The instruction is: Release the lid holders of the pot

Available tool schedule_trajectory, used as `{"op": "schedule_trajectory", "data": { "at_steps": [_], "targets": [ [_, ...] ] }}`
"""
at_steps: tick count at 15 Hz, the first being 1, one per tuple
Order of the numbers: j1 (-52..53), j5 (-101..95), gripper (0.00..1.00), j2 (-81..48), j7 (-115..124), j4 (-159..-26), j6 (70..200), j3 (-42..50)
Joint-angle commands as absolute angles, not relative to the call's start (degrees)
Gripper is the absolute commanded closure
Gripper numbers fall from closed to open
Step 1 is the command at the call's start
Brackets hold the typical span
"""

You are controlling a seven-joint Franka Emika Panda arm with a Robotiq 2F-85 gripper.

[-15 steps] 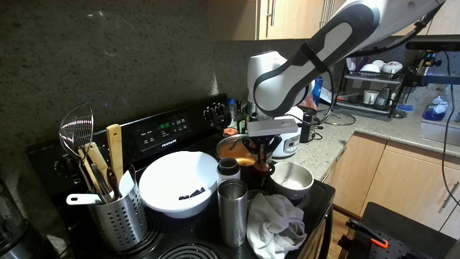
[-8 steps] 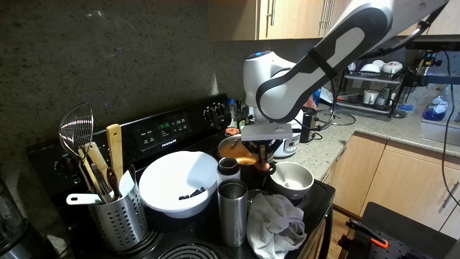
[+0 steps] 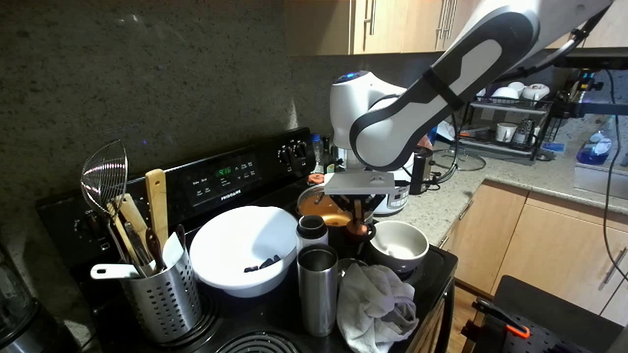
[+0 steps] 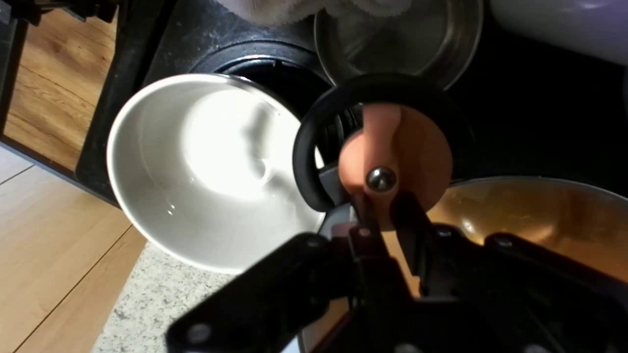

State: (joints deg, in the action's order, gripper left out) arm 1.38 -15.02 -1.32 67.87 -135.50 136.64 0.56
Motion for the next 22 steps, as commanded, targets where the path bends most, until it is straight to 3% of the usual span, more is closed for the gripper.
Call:
{"op": "schedule_trajectory", "data": {
  "at_steps": [1, 5, 6, 7, 15, 22],
  "targets": [
    [1.4, -16.8, 0.92, 0.4, 72.7, -136.9, 136.1, 0.3],
    [1.4, -16.3, 0.92, 0.5, 73.3, -137.0, 136.0, 0.3],
    [1.4, -16.1, 0.58, 0.6, 73.2, -137.0, 136.0, 0.2],
    [1.4, -16.2, 0.56, 0.7, 72.9, -137.0, 136.0, 0.2],
    [1.9, -13.9, 0.01, 3.7, 67.7, -135.6, 133.7, -1.1],
    [1.9, -8.2, 0.00, 6.4, 43.8, -128.8, 131.2, -1.5]
  ]
}}
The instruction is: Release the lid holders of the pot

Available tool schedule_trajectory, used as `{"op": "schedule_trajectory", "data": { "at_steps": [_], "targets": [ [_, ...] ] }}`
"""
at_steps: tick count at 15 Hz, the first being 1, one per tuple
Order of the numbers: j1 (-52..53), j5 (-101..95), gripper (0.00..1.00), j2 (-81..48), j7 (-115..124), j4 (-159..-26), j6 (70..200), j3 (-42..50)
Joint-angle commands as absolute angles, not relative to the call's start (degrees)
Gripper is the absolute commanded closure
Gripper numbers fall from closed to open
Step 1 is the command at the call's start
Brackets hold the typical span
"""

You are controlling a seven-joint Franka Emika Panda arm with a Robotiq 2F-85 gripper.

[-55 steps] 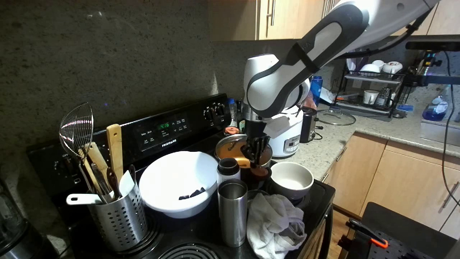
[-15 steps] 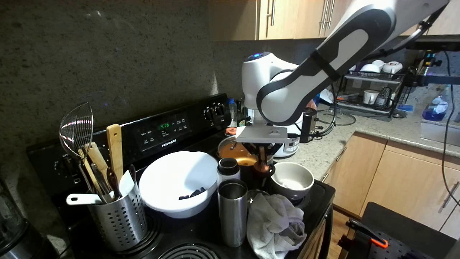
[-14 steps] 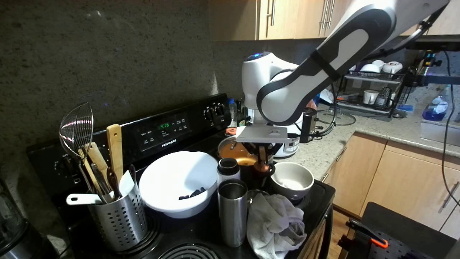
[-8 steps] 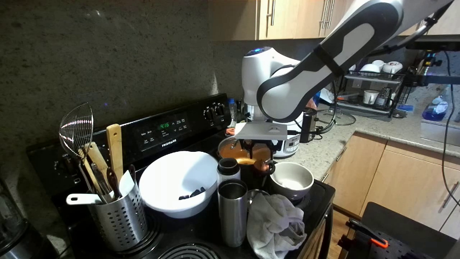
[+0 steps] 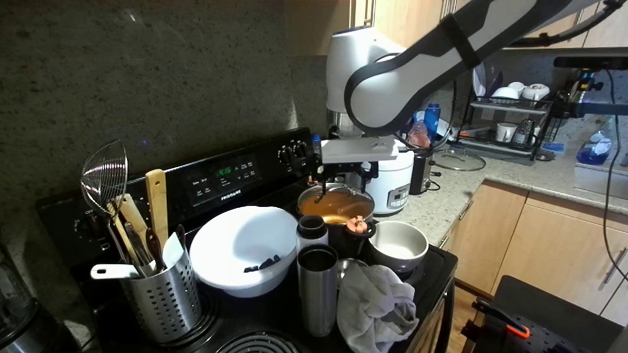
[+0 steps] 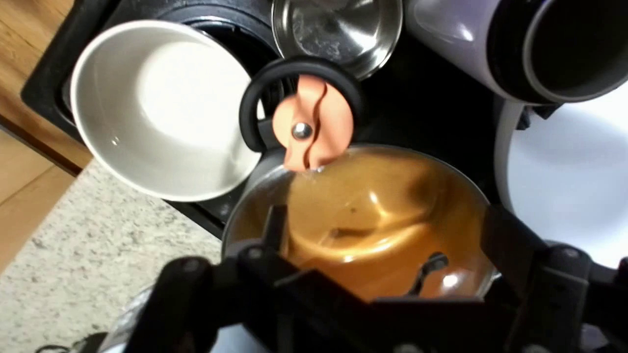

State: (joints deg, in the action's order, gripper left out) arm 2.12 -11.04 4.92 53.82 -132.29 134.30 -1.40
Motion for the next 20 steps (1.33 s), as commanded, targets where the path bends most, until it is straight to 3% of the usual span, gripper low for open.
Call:
{"op": "schedule_trajectory", "data": {
  "at_steps": [1, 10, 20],
  "targets": [
    [1.8, -7.0, 0.00, 6.4, 39.0, -127.1, 130.7, -1.3],
    [0.0, -1.7, 0.00, -0.2, 5.8, -113.7, 129.4, 1.1],
    [-3.6, -1.6, 0.00, -16.4, -9.4, -100.5, 130.2, 2.1]
  ]
}}
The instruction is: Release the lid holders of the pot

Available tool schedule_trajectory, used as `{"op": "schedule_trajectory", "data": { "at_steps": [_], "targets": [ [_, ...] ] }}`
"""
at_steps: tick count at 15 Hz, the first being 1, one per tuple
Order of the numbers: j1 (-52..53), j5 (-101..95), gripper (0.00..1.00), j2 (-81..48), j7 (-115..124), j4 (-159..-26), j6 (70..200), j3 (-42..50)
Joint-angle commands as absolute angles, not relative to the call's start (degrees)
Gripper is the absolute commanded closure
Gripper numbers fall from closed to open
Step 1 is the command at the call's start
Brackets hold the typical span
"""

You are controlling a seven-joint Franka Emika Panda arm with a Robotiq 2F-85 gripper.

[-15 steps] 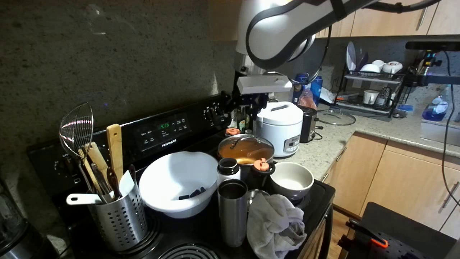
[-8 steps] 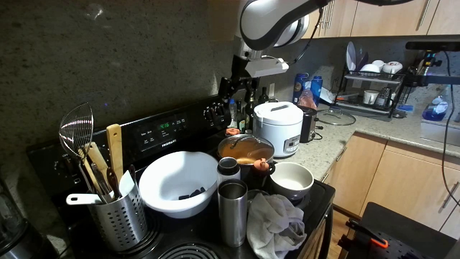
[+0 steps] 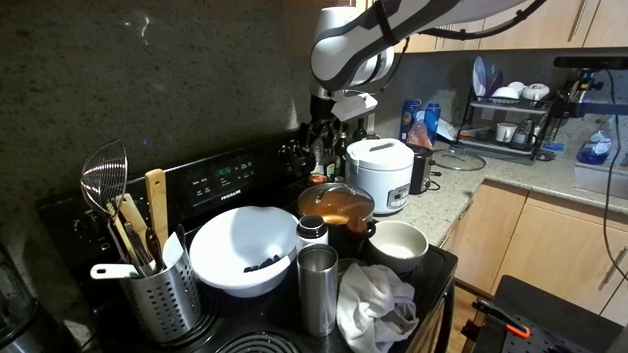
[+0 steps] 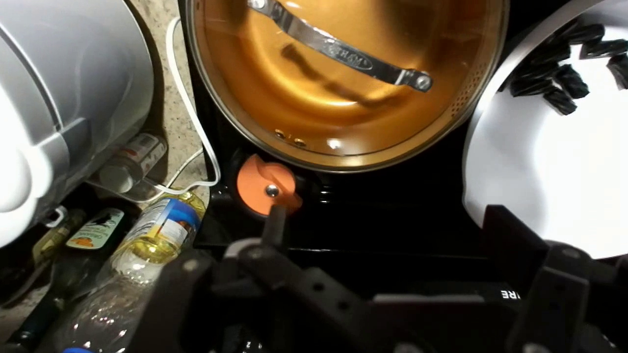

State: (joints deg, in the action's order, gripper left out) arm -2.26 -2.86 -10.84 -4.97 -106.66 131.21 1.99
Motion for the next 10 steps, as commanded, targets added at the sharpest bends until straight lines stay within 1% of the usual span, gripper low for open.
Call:
{"op": "schedule_trajectory", "data": {
  "at_steps": [1, 6, 10],
  "targets": [
    [-4.2, -1.5, 0.00, -18.2, -10.7, -98.8, 129.9, 2.1],
    [-7.2, -1.4, 0.00, -26.3, -15.8, -90.7, 128.3, 1.7],
    [-8.7, -1.4, 0.00, -30.2, -17.8, -86.2, 125.9, 1.3]
  ]
}}
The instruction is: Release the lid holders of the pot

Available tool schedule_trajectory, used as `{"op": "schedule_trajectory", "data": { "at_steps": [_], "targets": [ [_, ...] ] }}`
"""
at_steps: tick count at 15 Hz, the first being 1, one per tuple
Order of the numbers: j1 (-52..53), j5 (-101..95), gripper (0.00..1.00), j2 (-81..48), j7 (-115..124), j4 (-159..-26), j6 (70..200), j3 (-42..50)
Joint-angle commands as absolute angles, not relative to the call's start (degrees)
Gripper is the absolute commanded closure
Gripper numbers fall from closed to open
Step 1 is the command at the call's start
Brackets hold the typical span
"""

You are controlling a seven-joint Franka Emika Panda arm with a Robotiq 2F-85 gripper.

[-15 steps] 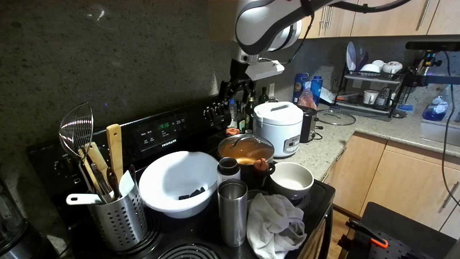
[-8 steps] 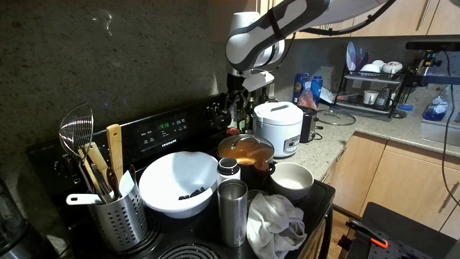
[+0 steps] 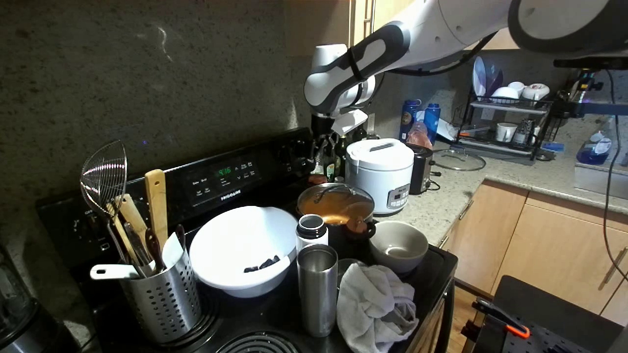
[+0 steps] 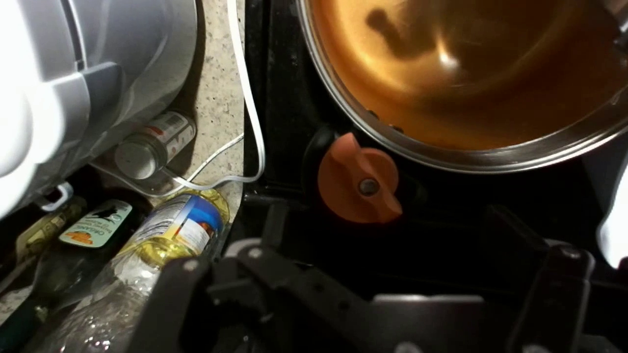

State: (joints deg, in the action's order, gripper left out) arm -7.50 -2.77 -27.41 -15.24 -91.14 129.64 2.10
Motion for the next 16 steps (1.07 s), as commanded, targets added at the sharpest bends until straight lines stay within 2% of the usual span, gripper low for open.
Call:
{"op": "schedule_trajectory", "data": {
  "at_steps": [1, 16],
  "targets": [
    [-8.8, -1.7, 0.00, -30.7, -18.0, -85.6, 125.3, 1.3],
    [-9.6, -1.7, 0.00, -29.9, -17.9, -87.2, 119.2, 1.4]
  ]
}}
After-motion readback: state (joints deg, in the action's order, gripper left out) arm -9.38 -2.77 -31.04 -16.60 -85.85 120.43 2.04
